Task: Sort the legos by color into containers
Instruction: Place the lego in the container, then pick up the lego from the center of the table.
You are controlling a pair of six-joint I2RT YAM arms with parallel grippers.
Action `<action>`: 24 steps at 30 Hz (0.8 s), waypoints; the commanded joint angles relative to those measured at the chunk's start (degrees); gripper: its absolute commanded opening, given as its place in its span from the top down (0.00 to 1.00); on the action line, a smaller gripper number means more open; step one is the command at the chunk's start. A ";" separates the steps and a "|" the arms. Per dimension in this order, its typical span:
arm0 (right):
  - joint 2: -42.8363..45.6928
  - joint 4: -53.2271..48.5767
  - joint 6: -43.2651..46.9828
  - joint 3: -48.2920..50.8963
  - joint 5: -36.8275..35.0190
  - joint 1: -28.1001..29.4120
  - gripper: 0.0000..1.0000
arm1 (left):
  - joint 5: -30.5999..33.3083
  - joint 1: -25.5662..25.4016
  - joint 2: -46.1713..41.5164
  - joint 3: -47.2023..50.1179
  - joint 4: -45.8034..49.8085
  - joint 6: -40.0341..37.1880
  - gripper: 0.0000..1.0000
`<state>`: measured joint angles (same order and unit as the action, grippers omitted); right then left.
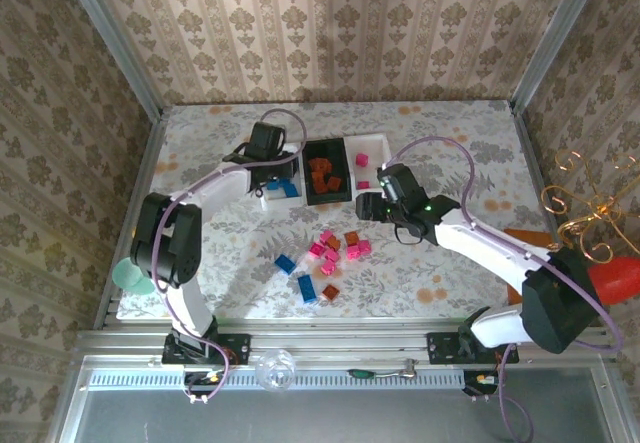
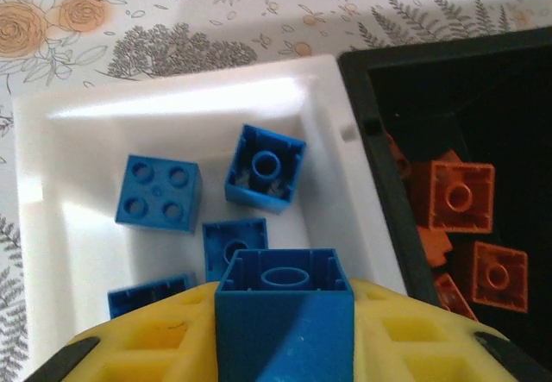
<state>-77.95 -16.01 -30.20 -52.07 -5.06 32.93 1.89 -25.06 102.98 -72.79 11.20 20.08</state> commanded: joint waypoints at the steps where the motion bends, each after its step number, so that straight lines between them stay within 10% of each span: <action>1: 1.28 -0.78 0.35 1.61 3.17 0.86 0.30 | -1.53 1.57 -0.21 -2.26 1.45 1.64 0.58; 19: -13.07 -1.57 8.35 -5.40 4.53 11.89 0.37 | -6.14 -5.44 -26.71 18.24 -6.21 8.30 0.00; 24: -18.97 -3.27 10.53 -9.91 3.42 13.89 0.45 | -4.45 -7.23 -35.05 25.73 -4.56 9.25 0.00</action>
<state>-94.83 -16.91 -22.44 -59.55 -1.04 46.06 -3.42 -32.18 71.24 -49.58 5.85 27.53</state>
